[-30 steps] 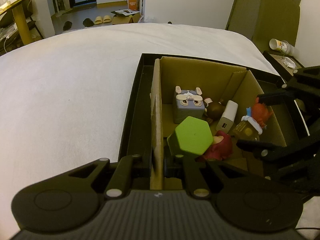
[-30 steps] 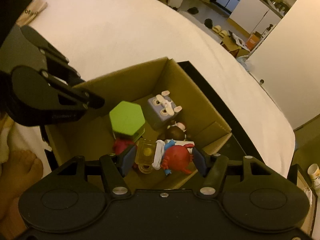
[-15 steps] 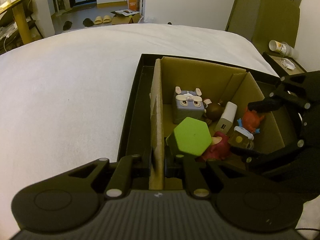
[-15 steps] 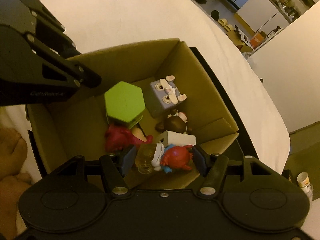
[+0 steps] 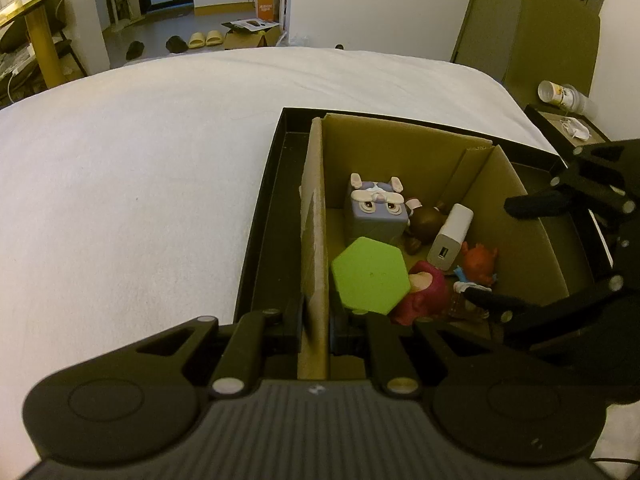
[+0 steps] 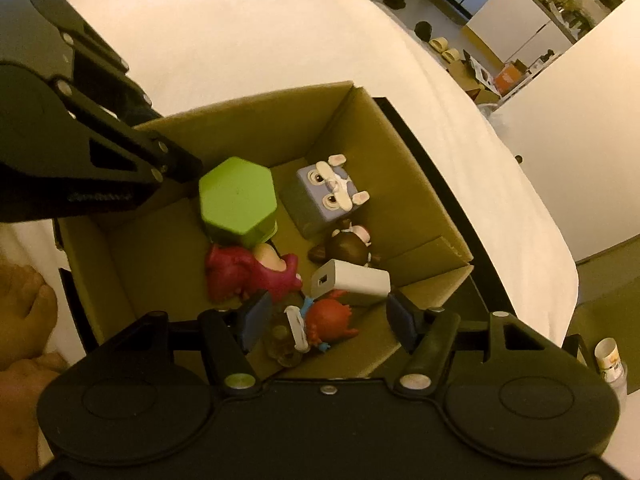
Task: Organize rigid objects
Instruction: 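Carry the figure into the box and open the right tool, then release the box wall with the left tool while the right tool withdraws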
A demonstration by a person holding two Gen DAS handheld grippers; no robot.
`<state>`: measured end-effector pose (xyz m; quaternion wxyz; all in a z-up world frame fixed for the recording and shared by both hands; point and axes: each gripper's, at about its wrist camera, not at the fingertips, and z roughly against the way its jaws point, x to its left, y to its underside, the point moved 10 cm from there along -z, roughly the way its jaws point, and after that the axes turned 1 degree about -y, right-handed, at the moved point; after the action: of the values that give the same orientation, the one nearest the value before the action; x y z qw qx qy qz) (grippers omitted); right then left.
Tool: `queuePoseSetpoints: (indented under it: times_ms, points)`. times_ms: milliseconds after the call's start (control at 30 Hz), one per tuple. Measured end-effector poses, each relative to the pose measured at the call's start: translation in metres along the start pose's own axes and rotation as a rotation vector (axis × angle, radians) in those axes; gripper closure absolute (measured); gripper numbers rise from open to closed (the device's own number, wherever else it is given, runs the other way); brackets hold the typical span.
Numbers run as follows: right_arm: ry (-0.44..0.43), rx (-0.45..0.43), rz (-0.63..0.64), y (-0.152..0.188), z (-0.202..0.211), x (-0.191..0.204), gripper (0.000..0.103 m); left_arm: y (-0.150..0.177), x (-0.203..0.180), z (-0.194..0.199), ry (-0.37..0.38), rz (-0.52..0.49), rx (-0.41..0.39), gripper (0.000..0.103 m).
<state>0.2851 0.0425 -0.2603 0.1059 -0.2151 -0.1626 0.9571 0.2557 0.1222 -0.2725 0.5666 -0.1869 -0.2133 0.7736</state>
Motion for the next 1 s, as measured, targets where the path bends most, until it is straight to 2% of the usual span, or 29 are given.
queuePoseSetpoints:
  times_ms: [200,433,867,900,967,1000]
  points:
    - [0.005,-0.027,-0.055,-0.001,0.009,-0.006,0.04,-0.001,0.0,0.0,0.003,-0.006,0.017,0.092]
    - [-0.007,-0.063,-0.137,0.002,0.024,-0.015,0.04,-0.011,-0.003,0.02,-0.011,-0.047,0.006,0.092]
    - [-0.025,-0.122,-0.417,0.026,0.058,-0.041,0.039,-0.021,-0.018,0.059,-0.001,-0.103,0.0,0.092]
    - [-0.026,-0.124,-0.442,0.028,0.06,-0.042,0.038,-0.021,-0.019,0.062,0.0,-0.105,0.001,0.092]
    - [-0.016,-0.134,-0.506,0.036,0.067,-0.049,0.027,-0.02,-0.021,0.068,0.003,-0.109,0.004,0.092]
    - [-0.011,-0.14,-0.531,0.039,0.071,-0.052,0.025,-0.02,-0.023,0.072,0.005,-0.113,0.003,0.092]
